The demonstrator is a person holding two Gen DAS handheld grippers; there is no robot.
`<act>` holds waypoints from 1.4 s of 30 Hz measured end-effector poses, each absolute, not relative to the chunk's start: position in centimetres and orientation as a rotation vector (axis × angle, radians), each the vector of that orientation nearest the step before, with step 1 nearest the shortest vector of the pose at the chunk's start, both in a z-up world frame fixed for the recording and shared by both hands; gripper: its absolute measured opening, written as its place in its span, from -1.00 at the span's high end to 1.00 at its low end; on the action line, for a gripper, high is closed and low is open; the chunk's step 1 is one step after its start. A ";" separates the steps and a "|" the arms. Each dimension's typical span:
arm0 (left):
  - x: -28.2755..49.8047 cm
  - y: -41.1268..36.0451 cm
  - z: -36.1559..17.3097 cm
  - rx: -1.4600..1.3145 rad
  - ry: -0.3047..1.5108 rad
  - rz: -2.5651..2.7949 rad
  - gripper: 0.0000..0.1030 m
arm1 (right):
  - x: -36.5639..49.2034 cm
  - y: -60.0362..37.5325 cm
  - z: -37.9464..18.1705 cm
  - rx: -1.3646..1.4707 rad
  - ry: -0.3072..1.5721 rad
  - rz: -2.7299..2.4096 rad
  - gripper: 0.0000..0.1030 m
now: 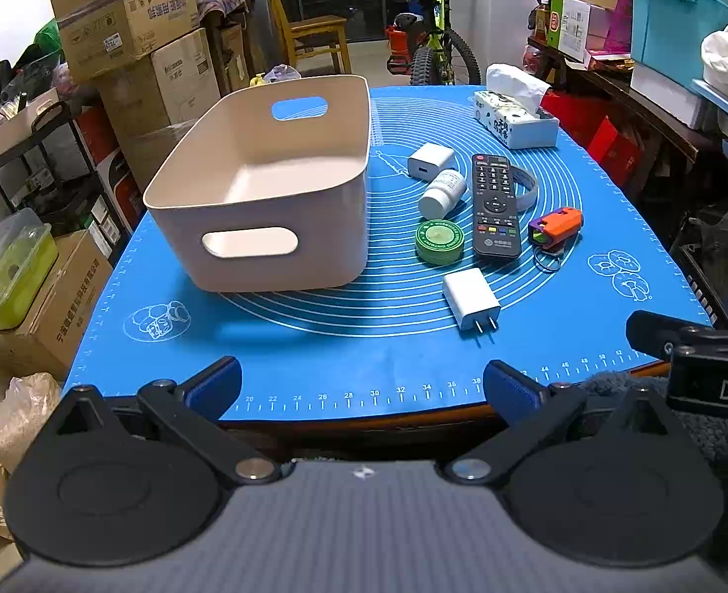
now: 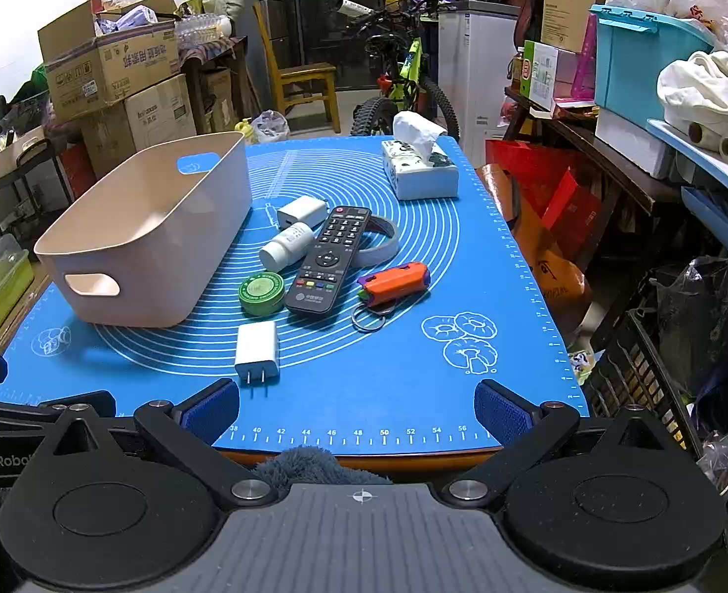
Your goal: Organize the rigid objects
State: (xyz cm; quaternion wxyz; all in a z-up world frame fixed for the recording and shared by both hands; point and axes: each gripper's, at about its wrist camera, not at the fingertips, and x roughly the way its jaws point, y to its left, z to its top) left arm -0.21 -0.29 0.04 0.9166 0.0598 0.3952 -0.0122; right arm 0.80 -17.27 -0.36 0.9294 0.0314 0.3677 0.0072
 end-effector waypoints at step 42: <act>-0.1 0.2 0.0 0.114 0.818 -0.017 -0.99 | 0.8 -16.8 -0.4 0.049 0.754 0.016 -0.95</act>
